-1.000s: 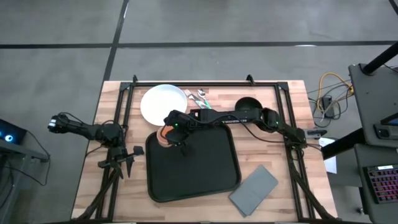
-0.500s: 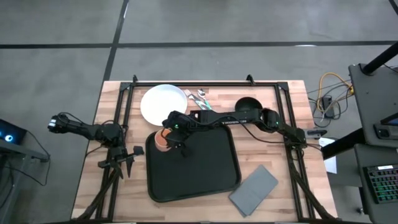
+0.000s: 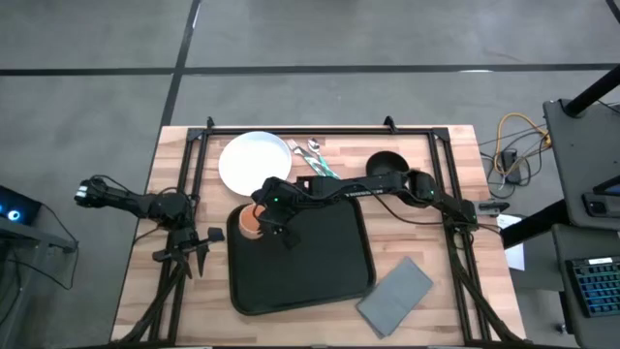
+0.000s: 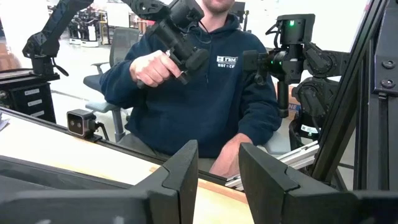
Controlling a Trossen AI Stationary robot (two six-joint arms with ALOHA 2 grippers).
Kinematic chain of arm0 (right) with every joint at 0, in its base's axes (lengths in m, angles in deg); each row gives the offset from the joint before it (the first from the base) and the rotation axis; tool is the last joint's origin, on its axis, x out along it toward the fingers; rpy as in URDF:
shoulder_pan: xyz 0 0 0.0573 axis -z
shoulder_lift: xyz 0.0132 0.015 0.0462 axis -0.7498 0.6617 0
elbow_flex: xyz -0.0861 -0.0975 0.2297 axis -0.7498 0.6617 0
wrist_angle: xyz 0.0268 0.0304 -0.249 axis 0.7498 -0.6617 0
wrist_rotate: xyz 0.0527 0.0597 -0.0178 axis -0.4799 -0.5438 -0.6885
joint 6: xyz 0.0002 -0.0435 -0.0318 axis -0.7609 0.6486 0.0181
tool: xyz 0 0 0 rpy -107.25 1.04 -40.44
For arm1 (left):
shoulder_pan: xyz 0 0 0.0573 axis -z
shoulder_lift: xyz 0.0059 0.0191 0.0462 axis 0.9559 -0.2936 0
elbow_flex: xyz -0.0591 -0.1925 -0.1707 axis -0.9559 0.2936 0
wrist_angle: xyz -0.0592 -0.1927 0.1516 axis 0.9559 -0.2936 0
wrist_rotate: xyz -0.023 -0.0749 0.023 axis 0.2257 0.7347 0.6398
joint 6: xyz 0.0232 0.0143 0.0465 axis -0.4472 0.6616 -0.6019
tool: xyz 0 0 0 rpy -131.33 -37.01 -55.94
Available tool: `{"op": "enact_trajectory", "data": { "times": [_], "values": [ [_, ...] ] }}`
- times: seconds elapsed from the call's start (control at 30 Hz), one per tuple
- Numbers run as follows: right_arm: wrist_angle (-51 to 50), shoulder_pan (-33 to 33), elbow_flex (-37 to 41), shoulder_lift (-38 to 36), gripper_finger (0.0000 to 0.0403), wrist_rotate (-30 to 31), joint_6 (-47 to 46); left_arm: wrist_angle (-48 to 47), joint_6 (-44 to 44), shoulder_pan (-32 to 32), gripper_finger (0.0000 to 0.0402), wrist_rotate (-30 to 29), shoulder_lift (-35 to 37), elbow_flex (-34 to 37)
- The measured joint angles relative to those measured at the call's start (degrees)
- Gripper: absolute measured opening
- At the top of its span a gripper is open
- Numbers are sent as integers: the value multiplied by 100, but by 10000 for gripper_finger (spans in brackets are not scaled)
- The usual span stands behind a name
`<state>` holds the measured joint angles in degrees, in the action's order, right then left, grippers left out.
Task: Set up tray
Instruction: Put the yellow mug on the serving tray
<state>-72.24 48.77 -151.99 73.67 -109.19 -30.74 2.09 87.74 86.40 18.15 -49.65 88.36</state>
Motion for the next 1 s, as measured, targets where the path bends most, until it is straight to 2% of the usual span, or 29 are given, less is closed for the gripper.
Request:
{"op": "enact_trajectory", "data": {
  "times": [0.33, 0.73, 1.0],
  "values": [
    [329, -9, 60, 16, 8, 22, -184, 0, -1, -2, 98, 0, 0, 0],
    [557, -21, 56, 522, 8, -39, -117, 11, -2, -2, 98, -1, -72, 0],
    [617, -19, -58, 549, 8, -47, -158, 17, 0, -2, 98, -2, -85, 0]
  ]
}}
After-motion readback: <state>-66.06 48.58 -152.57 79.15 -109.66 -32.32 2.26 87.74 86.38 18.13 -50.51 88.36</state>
